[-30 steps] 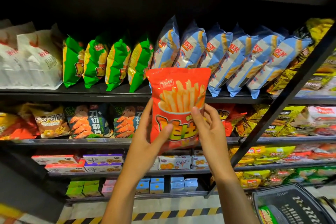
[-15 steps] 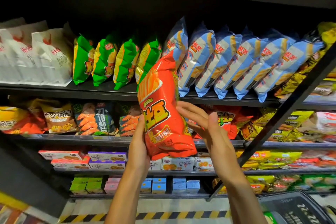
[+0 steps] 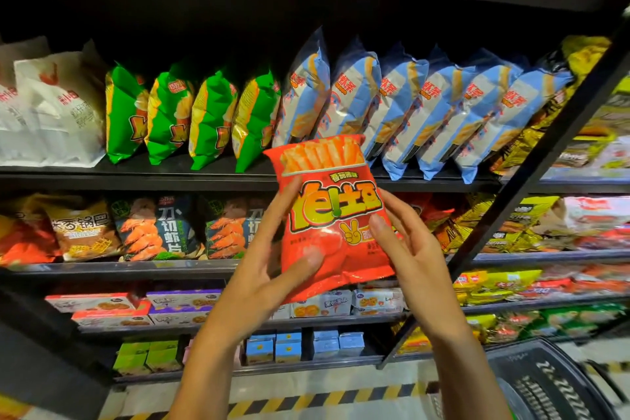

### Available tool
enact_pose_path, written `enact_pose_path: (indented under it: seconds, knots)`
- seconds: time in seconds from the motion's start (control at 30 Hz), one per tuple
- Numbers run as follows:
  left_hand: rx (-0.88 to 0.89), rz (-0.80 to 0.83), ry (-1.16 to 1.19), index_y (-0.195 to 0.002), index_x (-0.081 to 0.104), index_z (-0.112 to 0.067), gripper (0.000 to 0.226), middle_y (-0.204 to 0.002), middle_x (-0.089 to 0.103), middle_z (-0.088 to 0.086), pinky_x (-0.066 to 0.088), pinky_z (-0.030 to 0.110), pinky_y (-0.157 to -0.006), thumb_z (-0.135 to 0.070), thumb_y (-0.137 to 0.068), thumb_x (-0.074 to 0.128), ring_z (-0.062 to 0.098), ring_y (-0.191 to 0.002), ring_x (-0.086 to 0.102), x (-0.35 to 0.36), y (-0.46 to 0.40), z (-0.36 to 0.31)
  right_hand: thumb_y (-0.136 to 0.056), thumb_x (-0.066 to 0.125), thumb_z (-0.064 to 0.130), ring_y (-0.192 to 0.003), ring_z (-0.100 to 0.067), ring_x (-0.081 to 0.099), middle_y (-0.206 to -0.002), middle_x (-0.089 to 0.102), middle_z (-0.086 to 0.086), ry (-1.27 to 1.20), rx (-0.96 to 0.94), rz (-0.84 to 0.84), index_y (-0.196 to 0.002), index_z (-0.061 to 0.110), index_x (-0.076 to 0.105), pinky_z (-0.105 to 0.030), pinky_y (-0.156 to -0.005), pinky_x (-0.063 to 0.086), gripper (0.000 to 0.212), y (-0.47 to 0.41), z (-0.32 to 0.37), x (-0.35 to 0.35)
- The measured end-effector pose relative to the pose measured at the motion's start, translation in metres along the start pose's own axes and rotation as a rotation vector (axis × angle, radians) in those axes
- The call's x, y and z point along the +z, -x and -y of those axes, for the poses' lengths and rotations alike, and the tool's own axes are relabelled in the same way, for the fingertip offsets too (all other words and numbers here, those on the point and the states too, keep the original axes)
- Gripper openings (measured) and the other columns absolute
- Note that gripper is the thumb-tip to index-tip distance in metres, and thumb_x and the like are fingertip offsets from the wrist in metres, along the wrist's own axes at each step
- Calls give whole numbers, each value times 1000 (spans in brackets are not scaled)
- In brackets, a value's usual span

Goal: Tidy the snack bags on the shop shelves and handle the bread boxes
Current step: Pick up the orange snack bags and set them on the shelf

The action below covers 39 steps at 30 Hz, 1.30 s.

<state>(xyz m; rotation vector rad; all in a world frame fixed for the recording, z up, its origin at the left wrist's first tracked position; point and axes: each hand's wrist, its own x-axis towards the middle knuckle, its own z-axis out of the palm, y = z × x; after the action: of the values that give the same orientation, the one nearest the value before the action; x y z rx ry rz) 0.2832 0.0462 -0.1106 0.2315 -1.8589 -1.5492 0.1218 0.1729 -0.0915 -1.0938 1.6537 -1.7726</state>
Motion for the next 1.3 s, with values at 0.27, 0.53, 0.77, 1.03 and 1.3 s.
enact_pose_path:
  seconds: [0.27,0.53,0.77,1.03,1.3]
  knots:
    - [-18,-11,77,-155,44,-29,68,-169,24,-11,39,17,-112,-30,-92,70,1,-153,24,2,-6,-6,-92,71,44,-155,-13,29,-168,29,7,148,-253,214,-151,16,47,-33,-116,42,70,7,13,-17]
    - [-67,26,183,-155,41,-40,83,-167,28,-14,19,58,-125,-70,-82,66,19,-157,20,0,-4,-7,-94,69,32,-148,-7,41,-154,52,15,129,-215,77,-141,29,60,-37,-115,38,48,3,12,-20]
    - [-64,62,99,-157,37,-34,85,-165,34,-5,41,32,-116,-69,-85,66,16,-150,38,10,-9,-7,-99,59,38,-126,-11,63,-133,69,9,41,-108,-24,-137,32,62,-37,-108,50,38,-2,13,-16]
    - [-117,-98,130,-148,50,-31,61,-138,66,-8,51,14,-92,-58,-94,62,8,-127,62,18,-21,-5,-99,60,22,-131,-3,57,-138,64,18,93,-78,87,-148,28,50,-17,-104,46,50,-1,4,-21]
    - [-138,-118,117,-143,55,-32,46,-132,69,-4,56,30,-94,-42,-98,49,16,-122,67,22,-26,-2,-97,66,45,-129,-7,60,-134,68,13,43,-84,-38,-134,32,64,-36,-111,49,40,-8,2,-17]
